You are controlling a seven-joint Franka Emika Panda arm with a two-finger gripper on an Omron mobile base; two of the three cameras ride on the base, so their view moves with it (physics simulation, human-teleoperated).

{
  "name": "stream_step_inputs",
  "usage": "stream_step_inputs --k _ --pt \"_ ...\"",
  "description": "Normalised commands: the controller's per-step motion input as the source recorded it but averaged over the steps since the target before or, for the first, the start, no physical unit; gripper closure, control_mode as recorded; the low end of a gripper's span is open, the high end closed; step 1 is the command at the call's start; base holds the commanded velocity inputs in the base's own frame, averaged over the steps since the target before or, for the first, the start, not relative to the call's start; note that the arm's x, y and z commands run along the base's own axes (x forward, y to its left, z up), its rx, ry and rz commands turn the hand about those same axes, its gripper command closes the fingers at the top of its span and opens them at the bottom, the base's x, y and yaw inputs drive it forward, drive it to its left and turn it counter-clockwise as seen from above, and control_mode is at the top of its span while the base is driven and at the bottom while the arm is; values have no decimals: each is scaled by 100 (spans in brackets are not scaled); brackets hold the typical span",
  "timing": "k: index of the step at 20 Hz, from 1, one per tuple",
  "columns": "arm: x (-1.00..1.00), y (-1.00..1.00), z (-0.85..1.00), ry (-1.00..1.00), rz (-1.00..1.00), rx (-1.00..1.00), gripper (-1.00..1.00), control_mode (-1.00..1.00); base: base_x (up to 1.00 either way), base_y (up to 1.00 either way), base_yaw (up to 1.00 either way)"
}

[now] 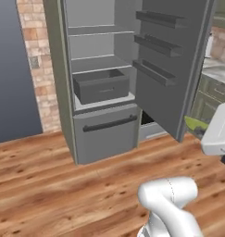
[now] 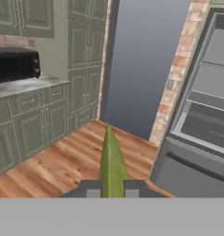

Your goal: There is a bowl on the dining counter. Grab a lemon wedge from the fridge and place it in the bowl. Then get the liquor bottle and glass cup from the cabinet and place them next to the bowl.

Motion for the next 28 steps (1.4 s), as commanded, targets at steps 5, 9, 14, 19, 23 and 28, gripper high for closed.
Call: stream_step_inputs --k 5,9,14,19,23,28 --pt "0 0 0 0 0 0 100 100 -100 21 -48" --pt "0 0 0 0 0 0 100 100 -95 3 -48" --pt "0 0 0 0 0 0 100 100 -84 20 -45" --pt "0 0 0 0 0 0 100 100 -11 95 -16" --pt "0 0 0 0 0 0 100 100 1 100 -14" --pt "0 0 0 0 0 0 100 100 -29 94 -30"
